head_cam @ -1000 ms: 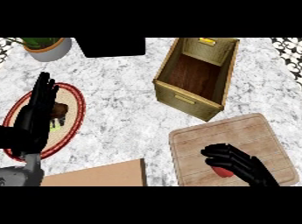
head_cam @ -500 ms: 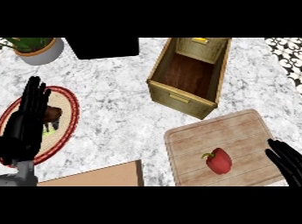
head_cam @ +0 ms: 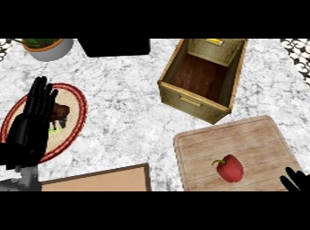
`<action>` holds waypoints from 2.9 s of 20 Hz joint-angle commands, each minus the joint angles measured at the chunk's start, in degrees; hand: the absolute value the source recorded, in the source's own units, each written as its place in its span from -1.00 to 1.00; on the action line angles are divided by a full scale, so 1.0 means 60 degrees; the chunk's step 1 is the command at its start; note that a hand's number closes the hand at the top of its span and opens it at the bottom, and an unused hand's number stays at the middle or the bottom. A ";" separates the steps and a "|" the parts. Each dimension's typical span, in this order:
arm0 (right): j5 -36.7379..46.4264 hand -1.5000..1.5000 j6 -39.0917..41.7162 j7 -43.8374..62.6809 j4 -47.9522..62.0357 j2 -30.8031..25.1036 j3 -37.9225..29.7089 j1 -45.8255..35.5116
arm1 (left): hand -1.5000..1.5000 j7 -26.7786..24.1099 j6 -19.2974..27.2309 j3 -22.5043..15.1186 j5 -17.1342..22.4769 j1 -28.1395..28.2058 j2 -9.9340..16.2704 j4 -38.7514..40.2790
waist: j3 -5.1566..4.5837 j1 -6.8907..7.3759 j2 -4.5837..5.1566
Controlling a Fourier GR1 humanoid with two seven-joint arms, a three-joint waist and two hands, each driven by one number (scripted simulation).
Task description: Pick the bell pepper from the cutting board and place it in the basket
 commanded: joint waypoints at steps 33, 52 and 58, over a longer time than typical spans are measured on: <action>0.3651 -1.00 0.1741 0.4516 0.1099 0.1813 0.3366 -0.3442 | 0.00 -0.0067 -0.0085 -0.0681 -0.0667 0.0294 -0.0816 0.0272 | -0.0025 0.0482 0.0109; 0.3330 -1.00 0.2089 0.3908 0.3567 0.3429 0.2778 -0.4749 | 0.00 -0.0288 -0.0466 -0.0258 -0.0419 0.0328 -0.0788 0.0318 | -0.0027 0.0542 0.0124; 0.3406 -1.00 0.1243 0.3264 0.4159 0.3317 0.2582 -0.4200 | 0.00 -0.0685 -0.0433 -0.0515 -0.0591 0.0748 -0.1032 0.0395 | -0.0025 0.0513 0.0115</action>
